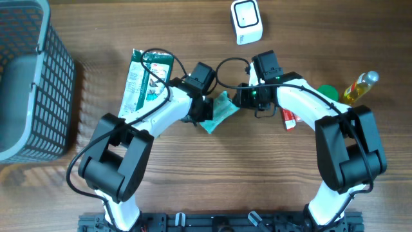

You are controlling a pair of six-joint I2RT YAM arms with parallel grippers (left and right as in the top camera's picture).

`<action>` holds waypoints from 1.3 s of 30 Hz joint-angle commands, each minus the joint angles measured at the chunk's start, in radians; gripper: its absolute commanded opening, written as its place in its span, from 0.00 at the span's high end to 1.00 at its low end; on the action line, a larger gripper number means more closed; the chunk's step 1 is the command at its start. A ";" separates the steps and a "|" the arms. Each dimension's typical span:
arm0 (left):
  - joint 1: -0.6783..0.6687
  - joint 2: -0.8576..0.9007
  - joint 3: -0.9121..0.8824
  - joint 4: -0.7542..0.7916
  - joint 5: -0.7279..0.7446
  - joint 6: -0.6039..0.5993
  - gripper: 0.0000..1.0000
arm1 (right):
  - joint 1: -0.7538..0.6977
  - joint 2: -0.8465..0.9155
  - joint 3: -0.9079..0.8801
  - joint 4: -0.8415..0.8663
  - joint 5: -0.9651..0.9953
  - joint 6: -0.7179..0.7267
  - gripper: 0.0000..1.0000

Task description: Scan the item barcode

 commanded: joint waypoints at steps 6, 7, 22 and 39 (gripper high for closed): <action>0.027 0.023 0.000 0.124 -0.187 0.125 0.88 | -0.026 -0.127 0.060 -0.112 -0.138 -0.048 0.41; 0.027 0.023 0.000 0.123 -0.187 0.120 0.89 | -0.029 -0.159 0.060 -0.113 -0.119 -0.048 0.40; 0.188 -0.020 0.120 -0.137 0.218 -0.072 0.90 | -0.157 -0.174 0.033 -0.236 -0.245 -0.243 0.30; 0.148 -0.019 -0.102 0.153 0.180 -0.194 0.91 | -0.150 0.005 -0.065 -0.082 -0.441 -0.220 0.31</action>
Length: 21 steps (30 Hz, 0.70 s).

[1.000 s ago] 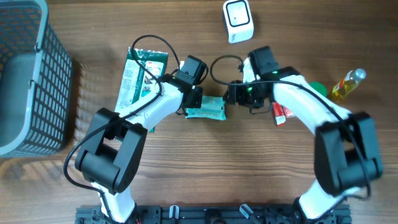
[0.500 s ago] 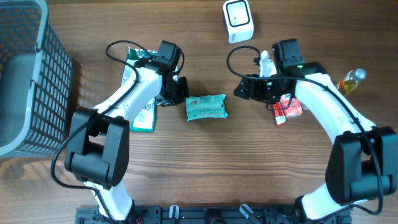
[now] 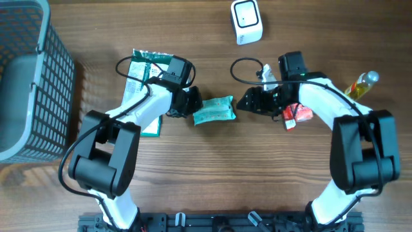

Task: Scan the item barcode
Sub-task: 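Release the pouch with the left gripper, keep it in the right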

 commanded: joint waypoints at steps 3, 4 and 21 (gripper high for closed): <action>-0.001 -0.010 -0.030 -0.005 -0.026 -0.014 0.91 | 0.020 0.086 -0.023 0.099 -0.159 0.043 0.31; -0.001 -0.010 -0.031 -0.005 -0.027 -0.013 0.91 | 0.023 0.102 -0.023 0.116 -0.177 0.053 0.31; -0.001 -0.010 -0.030 -0.003 -0.044 -0.013 0.90 | 0.103 0.217 -0.023 0.342 -0.239 0.172 0.53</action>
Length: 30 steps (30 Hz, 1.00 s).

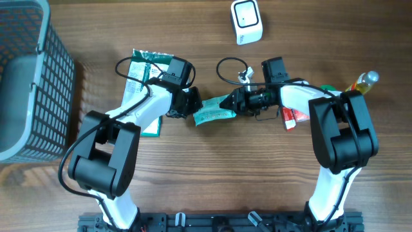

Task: Scan the item barcode
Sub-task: 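Release the pouch with the left gripper, keep it in the right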

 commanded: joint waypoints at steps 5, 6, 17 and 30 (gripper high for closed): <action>-0.001 -0.008 -0.024 -0.006 -0.028 -0.009 0.89 | 0.037 0.032 -0.013 0.040 0.030 0.005 0.66; -0.001 -0.008 -0.024 -0.006 -0.028 -0.009 0.89 | 0.037 0.032 -0.013 0.040 0.038 0.004 0.68; -0.001 -0.008 -0.024 -0.006 -0.037 -0.006 0.89 | 0.034 0.032 -0.013 0.036 0.043 -0.003 0.76; 0.105 -0.177 0.051 0.004 -0.084 0.047 0.88 | 0.034 0.032 -0.013 0.040 0.054 -0.003 0.88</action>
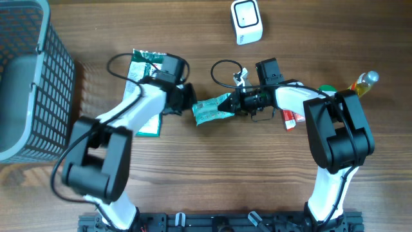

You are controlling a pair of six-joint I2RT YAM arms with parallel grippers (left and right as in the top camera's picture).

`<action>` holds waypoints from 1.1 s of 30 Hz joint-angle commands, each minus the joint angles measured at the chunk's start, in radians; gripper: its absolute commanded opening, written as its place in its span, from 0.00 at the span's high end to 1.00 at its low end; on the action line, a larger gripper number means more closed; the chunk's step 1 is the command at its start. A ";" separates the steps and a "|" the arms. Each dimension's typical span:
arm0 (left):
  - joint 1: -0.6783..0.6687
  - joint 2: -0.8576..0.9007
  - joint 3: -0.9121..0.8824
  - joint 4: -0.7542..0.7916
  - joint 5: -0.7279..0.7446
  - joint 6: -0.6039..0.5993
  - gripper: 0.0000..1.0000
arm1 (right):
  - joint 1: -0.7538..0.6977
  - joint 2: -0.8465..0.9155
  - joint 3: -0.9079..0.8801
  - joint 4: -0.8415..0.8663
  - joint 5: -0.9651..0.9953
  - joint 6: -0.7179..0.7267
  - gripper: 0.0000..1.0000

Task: Scan the item barcode
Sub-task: 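Release the pouch with the left gripper, keep it in the right, then carry the green pouch with the right gripper to the scanner window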

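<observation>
A teal packet (211, 111) sits at mid-table in the overhead view, slightly tilted. My right gripper (230, 103) is shut on its right end, reaching in from the right. My left gripper (187, 98) is just up and left of the packet's left end, a little apart from it, with nothing between its fingers. The white barcode scanner (246, 21) stands at the far edge, above the packet. No barcode can be made out on the packet from this view.
A green and white pouch (143, 85) lies partly under my left arm. A grey basket (29, 77) fills the left side. A red item (291, 118), a green item (327, 90) and a yellow bottle (360, 85) lie at the right.
My left gripper has let go of the packet's left end and drawn back a little to the upper left. My right gripper still holds the right end, and the packet has barely shifted.
First both grippers met at the teal packet in mid-table. Then my left gripper held its left end while the right stood open and apart to the right. Then the right closed on the right end, and now the right alone holds it.
</observation>
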 commanded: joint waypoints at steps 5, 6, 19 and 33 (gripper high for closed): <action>0.164 -0.241 0.053 0.009 -0.302 0.141 0.73 | 0.002 0.021 -0.012 0.002 0.048 -0.014 0.88; 0.179 -0.241 0.053 0.006 -0.325 0.175 0.69 | 0.002 0.021 -0.012 0.002 0.050 -0.014 0.88; 0.286 -0.241 0.053 -0.097 -0.310 0.124 0.00 | 0.001 -0.016 0.005 -0.046 0.020 0.007 0.95; 0.286 -0.241 0.053 -0.097 -0.310 0.124 0.00 | 0.003 -0.487 0.632 -0.702 0.539 -0.607 0.96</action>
